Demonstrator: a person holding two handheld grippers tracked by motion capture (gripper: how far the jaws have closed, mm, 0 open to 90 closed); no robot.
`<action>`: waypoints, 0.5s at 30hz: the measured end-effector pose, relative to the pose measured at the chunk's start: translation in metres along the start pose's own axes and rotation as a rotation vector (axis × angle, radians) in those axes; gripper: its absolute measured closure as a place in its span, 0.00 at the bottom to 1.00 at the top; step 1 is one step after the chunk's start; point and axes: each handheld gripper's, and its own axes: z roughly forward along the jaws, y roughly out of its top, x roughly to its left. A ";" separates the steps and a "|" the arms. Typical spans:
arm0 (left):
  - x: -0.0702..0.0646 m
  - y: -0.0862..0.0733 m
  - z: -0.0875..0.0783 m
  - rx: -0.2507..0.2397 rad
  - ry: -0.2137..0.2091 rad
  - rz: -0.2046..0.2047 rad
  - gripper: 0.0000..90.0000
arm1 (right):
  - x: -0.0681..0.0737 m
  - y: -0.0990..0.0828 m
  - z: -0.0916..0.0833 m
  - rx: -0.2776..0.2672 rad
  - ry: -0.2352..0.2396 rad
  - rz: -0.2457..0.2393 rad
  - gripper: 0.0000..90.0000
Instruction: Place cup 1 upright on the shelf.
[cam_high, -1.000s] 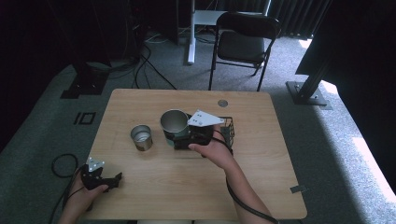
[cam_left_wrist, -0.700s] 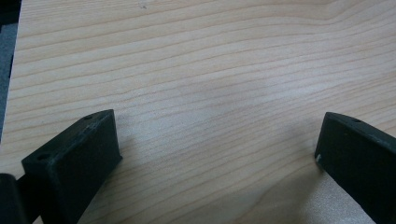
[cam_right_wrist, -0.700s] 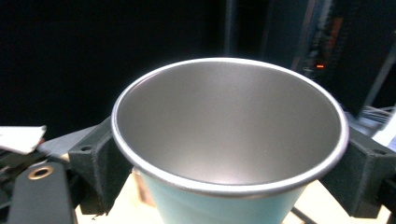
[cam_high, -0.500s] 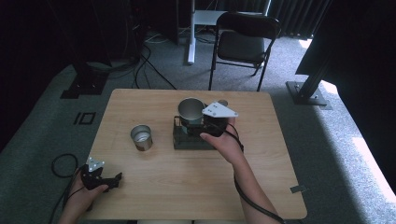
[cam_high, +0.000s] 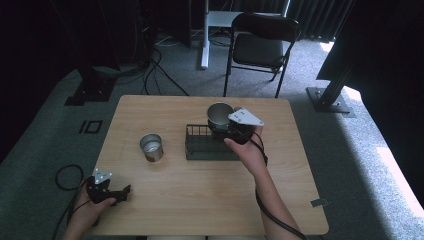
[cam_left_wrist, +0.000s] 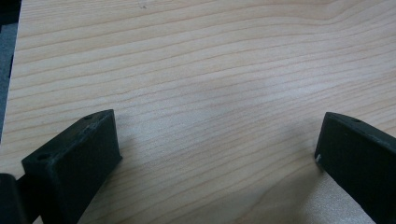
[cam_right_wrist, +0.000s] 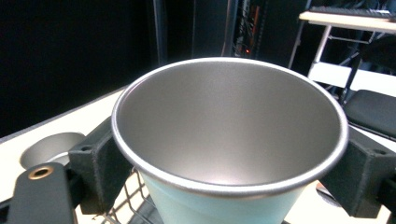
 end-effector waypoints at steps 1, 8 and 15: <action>0.000 0.000 0.000 0.000 0.000 0.000 0.00 | -0.002 -0.002 0.000 0.002 -0.006 0.008 0.14; 0.000 0.000 0.000 0.001 -0.001 0.002 0.00 | -0.014 -0.016 0.001 0.023 -0.046 0.017 0.14; 0.000 0.000 0.000 0.001 -0.001 0.001 0.00 | -0.027 -0.029 0.001 0.042 -0.080 0.037 0.14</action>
